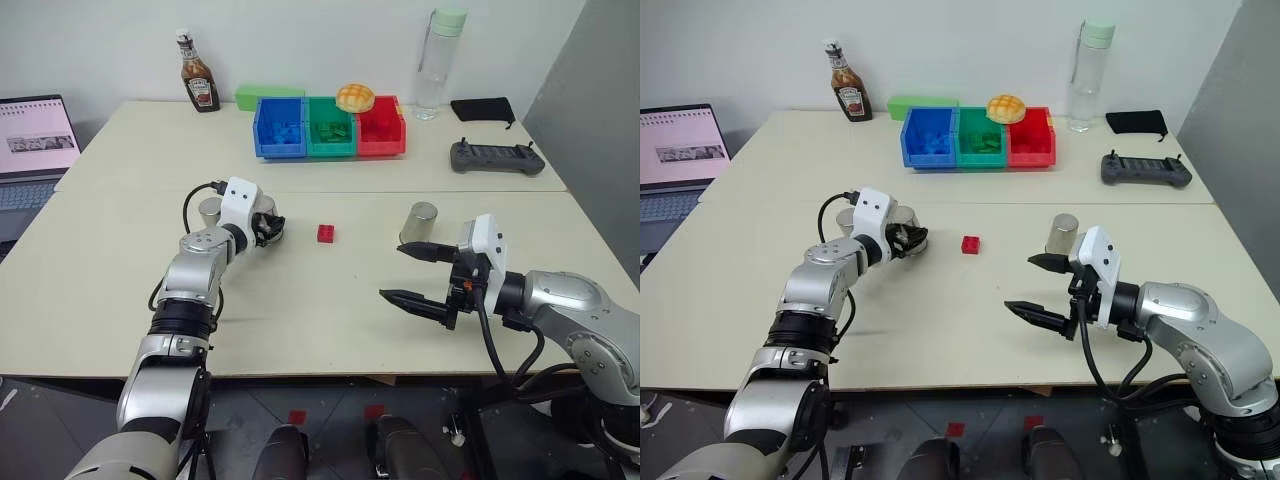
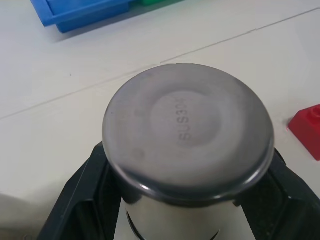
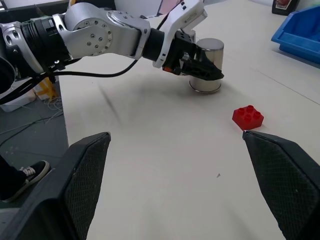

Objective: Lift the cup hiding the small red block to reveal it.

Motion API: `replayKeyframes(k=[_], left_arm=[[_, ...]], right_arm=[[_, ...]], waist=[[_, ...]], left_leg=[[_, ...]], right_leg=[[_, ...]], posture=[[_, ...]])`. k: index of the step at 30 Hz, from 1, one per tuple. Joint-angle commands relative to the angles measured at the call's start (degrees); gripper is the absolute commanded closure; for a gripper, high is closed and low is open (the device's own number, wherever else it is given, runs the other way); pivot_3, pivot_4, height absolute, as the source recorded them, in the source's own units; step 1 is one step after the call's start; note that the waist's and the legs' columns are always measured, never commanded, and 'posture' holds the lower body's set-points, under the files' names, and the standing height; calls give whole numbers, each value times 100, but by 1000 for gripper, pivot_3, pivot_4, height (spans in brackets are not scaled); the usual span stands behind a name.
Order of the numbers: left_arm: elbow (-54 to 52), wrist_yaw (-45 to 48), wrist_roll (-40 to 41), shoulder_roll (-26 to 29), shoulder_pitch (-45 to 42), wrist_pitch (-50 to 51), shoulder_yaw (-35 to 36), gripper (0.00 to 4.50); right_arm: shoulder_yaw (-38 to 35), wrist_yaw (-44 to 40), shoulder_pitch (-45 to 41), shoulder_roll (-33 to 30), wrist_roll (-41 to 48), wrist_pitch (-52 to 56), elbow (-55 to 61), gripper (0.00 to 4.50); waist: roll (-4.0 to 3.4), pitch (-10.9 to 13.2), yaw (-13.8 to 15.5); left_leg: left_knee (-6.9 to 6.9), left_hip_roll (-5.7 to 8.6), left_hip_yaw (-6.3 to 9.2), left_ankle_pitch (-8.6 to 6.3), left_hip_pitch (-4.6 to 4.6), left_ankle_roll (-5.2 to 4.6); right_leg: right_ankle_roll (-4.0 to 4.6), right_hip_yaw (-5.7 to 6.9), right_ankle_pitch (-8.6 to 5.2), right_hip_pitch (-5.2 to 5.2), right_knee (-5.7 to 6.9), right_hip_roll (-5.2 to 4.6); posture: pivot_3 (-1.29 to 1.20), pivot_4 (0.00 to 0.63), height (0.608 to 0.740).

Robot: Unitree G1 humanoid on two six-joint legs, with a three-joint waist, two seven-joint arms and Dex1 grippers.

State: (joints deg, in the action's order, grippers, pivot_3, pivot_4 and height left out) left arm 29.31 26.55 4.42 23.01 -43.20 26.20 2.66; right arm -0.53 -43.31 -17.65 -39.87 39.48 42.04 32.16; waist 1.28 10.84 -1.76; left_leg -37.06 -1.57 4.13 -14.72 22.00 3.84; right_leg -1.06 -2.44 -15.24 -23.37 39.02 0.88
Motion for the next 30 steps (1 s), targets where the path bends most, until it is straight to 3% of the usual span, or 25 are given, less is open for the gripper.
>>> replayKeyframes(k=[1, 4, 19, 23, 30], left_arm=[[-91, 15, 108, 49, -123, 62, 126, 490], [-148, 70, 162, 59, -151, 122, 140, 18], [-991, -162, -7, 260, -710, -203, 88, 18], [-1988, 497, 284, 689, -571, 347, 59, 18], [-3671, 1682, 1290, 2090, 489, 1978, 661, 18]], right_arm=[[-93, 19, -116, -15, 70, 3, 122, 0], [-101, 27, -115, -10, 70, 8, 126, 0], [-137, 13, -186, 5, 18, -53, -1, 0], [-260, 91, -244, 13, 100, -3, 8, 0], [-642, 143, -10, -131, 318, 162, 105, 0]], waist=[[0, 0, 2], [0, 0, 2], [0, 0, -8], [0, 0, -12], [0, 0, -44]], left_leg=[[0, 0, 0, 0, 0, 0], [0, 0, -1, 0, 1, 0], [1, 0, -1, 0, 1, 0], [2, -2, -1, 0, 2, 0], [7, -5, -3, 0, -5, 1]], right_leg=[[0, 0, 0, 0, 0, 0], [0, -1, 0, 0, -1, 0], [0, -2, 0, 0, -2, 0], [0, -1, 0, -2, -2, 0], [1, -4, -1, -3, 3, 0]], posture=[[0, 150, 740], [0, 150, 740], [0, 150, 740], [0, 150, 740], [0, 150, 740]])
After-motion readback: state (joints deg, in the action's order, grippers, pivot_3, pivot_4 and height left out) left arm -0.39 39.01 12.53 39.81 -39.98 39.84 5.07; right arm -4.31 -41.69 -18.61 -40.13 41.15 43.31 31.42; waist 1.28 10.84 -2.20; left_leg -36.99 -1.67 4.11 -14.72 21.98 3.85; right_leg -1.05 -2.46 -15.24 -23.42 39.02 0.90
